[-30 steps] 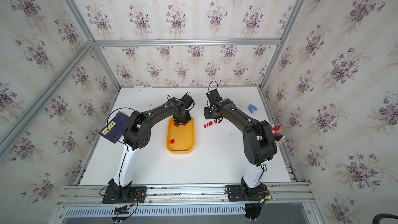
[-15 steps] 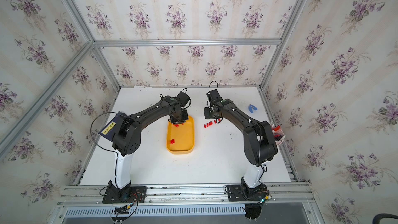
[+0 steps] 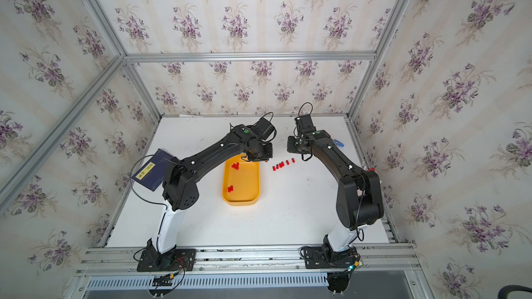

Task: Take the screw protection sleeves out of the storage box
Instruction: Place the screw protection sleeve at the center of the board.

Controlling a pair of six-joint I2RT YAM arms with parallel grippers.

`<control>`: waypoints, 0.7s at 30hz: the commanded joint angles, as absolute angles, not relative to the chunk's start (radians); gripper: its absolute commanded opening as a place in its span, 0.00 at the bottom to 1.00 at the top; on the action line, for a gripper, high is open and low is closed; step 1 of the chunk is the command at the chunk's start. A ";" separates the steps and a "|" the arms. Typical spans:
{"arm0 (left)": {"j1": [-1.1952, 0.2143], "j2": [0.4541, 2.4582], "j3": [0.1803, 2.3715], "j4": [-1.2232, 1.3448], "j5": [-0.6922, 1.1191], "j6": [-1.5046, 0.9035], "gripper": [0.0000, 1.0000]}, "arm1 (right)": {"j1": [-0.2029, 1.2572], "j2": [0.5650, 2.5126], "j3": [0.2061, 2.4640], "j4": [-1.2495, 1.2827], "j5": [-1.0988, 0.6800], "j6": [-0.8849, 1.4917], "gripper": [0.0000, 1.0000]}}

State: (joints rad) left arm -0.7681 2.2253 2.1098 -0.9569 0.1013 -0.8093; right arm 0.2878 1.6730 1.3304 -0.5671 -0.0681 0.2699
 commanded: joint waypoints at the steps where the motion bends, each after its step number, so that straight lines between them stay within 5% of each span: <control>1: -0.783 2.274 2.160 -0.985 0.108 -0.834 0.19 | 0.286 1.664 1.325 -0.571 -0.072 0.275 0.38; 21: -0.789 2.408 2.134 -0.946 0.072 -0.878 0.20 | 0.285 1.660 1.303 -0.566 -0.069 0.246 0.38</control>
